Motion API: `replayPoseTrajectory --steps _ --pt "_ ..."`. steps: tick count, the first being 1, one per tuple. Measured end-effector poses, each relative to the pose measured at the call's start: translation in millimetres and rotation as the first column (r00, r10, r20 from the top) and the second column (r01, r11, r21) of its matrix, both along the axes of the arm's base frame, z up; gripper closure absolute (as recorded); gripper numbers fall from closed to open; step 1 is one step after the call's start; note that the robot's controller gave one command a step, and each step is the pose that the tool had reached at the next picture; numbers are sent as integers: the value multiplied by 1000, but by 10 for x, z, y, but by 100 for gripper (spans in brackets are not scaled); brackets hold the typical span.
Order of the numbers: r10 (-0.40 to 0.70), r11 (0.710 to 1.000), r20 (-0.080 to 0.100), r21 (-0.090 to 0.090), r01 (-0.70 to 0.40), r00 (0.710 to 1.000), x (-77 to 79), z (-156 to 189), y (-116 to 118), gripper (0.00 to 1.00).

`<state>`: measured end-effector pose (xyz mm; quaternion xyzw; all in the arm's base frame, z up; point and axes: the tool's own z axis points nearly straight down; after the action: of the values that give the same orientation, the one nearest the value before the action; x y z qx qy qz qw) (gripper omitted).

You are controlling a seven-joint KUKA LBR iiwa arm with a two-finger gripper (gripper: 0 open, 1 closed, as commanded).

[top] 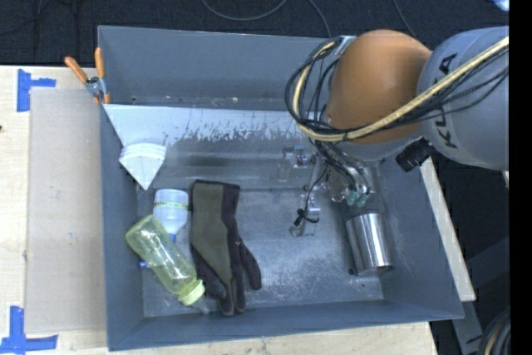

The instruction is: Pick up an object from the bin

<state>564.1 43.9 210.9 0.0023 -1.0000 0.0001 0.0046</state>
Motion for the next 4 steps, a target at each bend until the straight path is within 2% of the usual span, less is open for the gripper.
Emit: replayPoseTrajectory --steps 1,2,3,4 --pt "-1 1000 8 1 1 1000 13 46 -2 0" --pt "58 998 7 0 -58 998 -127 -281 294 0" --pt "112 994 6 2 -112 994 -87 -660 515 0" --pt "159 987 7 -1 -159 987 103 -830 956 0"
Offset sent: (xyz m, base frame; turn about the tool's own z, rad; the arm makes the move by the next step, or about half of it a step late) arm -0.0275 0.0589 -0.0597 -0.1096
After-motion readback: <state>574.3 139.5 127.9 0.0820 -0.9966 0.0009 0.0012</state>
